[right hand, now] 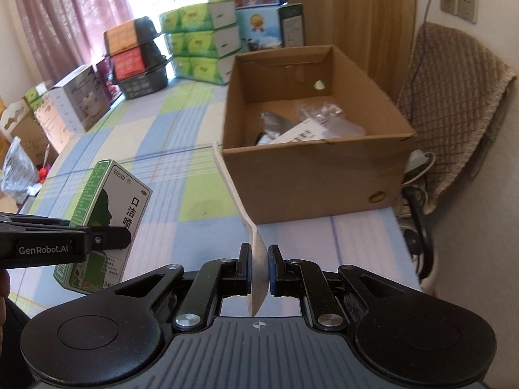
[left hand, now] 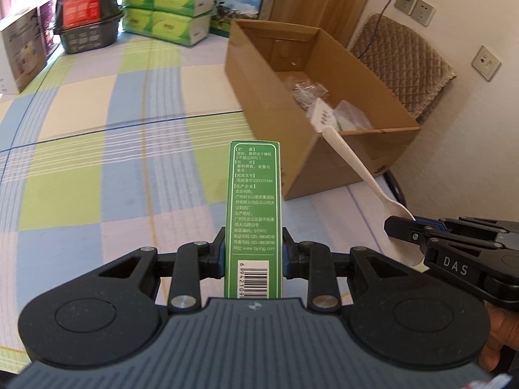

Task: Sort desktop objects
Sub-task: 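Carry the green-white box and white spoon over the cardboard box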

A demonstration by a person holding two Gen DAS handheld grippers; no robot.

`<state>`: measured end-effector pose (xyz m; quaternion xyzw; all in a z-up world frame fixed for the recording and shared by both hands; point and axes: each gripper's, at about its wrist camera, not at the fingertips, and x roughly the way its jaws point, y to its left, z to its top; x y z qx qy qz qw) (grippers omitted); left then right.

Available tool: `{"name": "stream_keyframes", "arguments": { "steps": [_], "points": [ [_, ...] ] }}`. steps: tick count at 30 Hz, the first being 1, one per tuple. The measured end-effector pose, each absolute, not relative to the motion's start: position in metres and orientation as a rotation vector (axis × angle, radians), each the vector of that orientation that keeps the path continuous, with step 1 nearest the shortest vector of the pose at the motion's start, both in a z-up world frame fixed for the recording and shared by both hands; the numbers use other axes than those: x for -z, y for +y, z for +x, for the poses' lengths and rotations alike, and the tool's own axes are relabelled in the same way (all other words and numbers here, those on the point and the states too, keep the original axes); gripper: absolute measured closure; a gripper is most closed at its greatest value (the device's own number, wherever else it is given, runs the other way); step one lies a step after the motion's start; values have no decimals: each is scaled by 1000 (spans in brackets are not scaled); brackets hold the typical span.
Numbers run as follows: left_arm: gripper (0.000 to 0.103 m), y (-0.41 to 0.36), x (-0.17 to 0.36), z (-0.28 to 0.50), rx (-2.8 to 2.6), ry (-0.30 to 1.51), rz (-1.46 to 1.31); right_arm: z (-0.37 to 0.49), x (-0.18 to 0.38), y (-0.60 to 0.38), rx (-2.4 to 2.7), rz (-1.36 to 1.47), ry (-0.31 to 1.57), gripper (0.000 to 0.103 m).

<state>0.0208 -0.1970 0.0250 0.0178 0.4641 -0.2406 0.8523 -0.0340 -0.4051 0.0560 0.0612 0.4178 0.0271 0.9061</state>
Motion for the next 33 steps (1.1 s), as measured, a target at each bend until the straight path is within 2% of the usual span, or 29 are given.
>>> {"name": "stream_keyframes", "arguments": {
  "steps": [33],
  "points": [
    [78,-281,-41,2,632,969,103,-61,-81,-485,59,205,788,96]
  ]
}}
